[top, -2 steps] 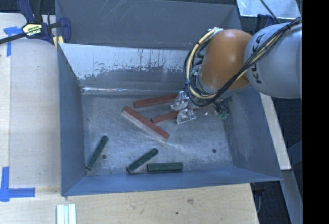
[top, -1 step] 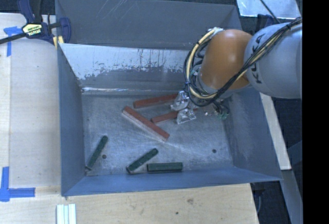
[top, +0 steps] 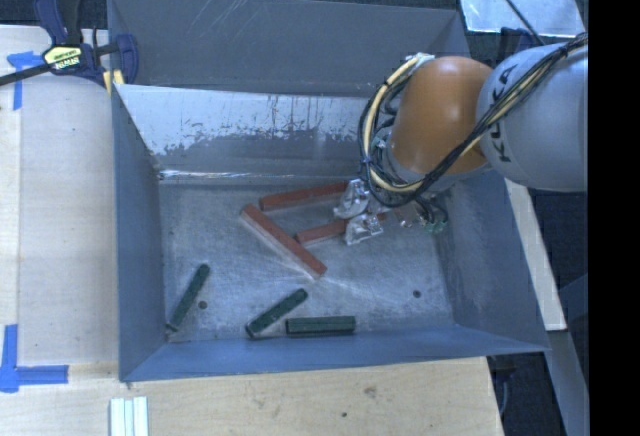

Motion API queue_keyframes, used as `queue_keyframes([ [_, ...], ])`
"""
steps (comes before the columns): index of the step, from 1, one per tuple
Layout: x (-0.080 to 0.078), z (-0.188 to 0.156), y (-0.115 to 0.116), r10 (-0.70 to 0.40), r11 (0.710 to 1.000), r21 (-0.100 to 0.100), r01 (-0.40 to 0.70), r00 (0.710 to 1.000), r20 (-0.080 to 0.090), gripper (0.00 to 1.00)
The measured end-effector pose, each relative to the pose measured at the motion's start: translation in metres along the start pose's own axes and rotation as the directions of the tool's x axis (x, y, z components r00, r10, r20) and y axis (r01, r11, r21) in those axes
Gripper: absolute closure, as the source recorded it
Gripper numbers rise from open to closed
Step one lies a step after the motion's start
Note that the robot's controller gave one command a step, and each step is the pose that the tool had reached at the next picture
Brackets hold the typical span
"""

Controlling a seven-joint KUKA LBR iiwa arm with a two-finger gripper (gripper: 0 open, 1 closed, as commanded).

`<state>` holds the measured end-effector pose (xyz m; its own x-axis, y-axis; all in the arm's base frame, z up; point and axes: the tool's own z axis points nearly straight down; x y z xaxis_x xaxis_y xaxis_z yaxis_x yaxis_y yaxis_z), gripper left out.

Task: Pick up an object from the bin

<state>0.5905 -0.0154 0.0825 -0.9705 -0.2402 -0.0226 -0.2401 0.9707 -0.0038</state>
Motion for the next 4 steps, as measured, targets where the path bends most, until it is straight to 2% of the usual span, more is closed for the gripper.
queue_keyframes([
  [1, 0.003, -0.011, 0.000, 0.000, 1.000, -0.003, 0.000, 1.000, -0.017, 1.00],
  [4, 0.004, -0.052, 0.000, 0.000, 1.000, -0.004, 0.000, 1.000, -0.024, 1.00],
])
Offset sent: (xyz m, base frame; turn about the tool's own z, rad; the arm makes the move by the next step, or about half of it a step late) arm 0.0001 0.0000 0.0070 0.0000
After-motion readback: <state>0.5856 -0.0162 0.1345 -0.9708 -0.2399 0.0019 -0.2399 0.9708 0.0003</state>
